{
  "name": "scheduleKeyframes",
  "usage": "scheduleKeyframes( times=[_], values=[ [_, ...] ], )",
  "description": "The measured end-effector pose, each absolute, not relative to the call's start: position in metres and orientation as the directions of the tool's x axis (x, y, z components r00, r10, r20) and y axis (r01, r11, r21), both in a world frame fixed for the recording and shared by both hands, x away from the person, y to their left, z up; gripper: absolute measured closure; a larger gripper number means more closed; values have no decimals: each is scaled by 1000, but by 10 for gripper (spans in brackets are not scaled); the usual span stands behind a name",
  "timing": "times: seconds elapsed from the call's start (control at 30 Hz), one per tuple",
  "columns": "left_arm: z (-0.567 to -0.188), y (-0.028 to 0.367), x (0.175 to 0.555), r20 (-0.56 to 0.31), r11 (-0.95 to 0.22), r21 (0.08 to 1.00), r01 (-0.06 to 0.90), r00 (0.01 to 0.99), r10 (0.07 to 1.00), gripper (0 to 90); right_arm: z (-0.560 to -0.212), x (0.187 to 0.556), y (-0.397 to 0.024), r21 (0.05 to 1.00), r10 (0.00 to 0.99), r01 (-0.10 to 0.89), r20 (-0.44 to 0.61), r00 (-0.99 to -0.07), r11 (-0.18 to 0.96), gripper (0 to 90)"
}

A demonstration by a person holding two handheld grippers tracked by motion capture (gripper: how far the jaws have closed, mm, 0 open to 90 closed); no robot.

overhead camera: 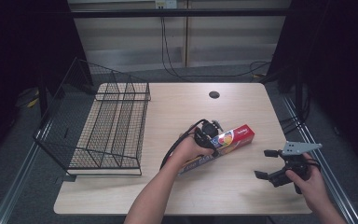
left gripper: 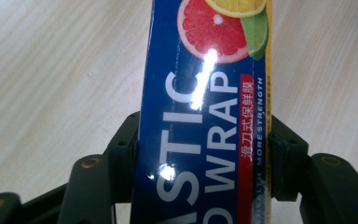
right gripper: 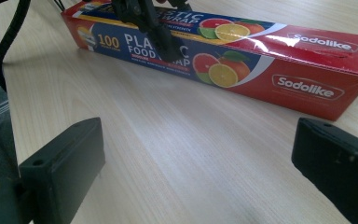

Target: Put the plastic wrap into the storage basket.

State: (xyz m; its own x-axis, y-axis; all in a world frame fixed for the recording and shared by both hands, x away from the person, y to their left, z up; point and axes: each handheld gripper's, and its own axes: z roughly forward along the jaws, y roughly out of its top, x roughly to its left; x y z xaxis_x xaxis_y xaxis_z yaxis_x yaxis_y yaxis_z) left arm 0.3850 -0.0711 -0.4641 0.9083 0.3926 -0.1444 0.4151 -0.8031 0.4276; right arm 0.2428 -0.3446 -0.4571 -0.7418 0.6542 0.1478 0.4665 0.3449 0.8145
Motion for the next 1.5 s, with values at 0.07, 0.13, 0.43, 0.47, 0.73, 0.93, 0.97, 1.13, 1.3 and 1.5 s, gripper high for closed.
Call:
scheduleKeyframes(
  times=[0.07,0.13,0.43,0.47,0.73,0.93,0.97,1.13,1.3,1.5],
  values=[
    [-463,-70,385,-139,-812,421,404,914,382,426,-457,243,-345,815,655,466,148,-741,343,19],
    [-461,-68,384,-146,-807,416,419,907,395,427,-457,243,-345,816,655,465,147,-741,343,19],
    [-439,-50,385,-173,-760,407,506,860,480,433,-456,243,-346,818,659,466,149,-737,337,19],
    [-436,-49,385,-175,-753,408,517,853,491,433,-456,243,-346,818,659,466,149,-738,337,19],
    [-409,-26,390,-179,-698,421,579,808,562,432,-456,243,-346,819,656,465,150,-739,336,19],
    [-395,-14,393,-161,-685,406,605,785,598,432,-455,243,-346,821,658,463,149,-738,333,19],
    [-391,-10,394,-167,-665,411,623,769,617,433,-455,243,-346,822,658,463,150,-738,333,19],
    [-381,1,396,-156,-648,418,636,753,639,432,-455,243,-346,822,656,462,151,-740,332,19],
    [-371,9,398,-160,-621,426,657,731,663,432,-455,243,-346,822,657,464,152,-738,330,19],
    [-359,18,398,-157,-583,435,686,696,701,432,-455,243,-346,823,656,461,151,-740,330,19]
  ],
)
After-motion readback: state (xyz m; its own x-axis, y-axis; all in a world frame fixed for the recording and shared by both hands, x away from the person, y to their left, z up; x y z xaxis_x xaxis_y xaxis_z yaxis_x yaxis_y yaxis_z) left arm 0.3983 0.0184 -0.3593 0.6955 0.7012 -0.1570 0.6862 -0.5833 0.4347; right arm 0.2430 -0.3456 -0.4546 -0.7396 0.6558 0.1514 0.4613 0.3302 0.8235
